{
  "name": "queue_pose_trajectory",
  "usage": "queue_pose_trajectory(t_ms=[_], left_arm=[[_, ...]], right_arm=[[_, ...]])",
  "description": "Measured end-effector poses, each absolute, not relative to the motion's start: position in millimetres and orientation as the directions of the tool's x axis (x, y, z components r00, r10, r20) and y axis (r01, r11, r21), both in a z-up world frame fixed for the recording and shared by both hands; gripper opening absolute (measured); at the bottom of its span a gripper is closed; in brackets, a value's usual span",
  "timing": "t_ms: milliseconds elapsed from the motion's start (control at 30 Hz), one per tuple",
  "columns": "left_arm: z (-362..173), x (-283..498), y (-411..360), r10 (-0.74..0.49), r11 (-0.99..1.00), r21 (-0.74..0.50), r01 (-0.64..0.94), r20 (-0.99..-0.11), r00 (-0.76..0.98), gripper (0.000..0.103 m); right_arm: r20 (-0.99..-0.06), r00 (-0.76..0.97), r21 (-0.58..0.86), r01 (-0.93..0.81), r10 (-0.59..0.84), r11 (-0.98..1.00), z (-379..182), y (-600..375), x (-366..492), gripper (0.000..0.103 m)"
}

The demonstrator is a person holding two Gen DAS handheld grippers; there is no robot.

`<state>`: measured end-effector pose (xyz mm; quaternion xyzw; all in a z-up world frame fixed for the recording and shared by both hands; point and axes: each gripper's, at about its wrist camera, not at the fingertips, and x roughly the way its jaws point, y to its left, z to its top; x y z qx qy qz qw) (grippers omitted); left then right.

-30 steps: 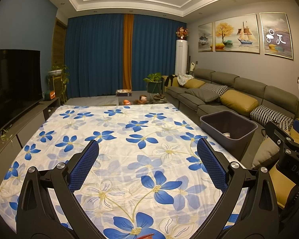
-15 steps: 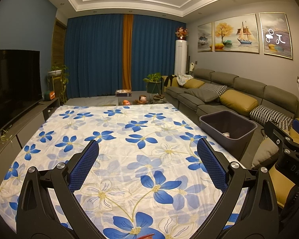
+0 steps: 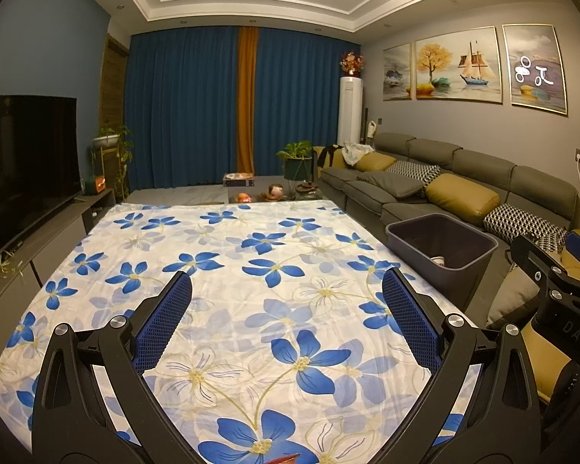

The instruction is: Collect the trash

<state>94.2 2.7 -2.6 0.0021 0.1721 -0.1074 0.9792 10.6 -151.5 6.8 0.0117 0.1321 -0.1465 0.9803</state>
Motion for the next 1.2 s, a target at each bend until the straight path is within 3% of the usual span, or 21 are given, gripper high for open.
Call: queue_pose_trajectory(t_ms=[1200], left_arm=[[-4.5,92.3,4.8,-0.228,0.973,-0.048,0.225,-0.337,0.913,0.097]], right_arm=[[-0.261,0.923,-0.015,0.289,-0.283,0.957,5.4,-148.8,11.9,0.098]])
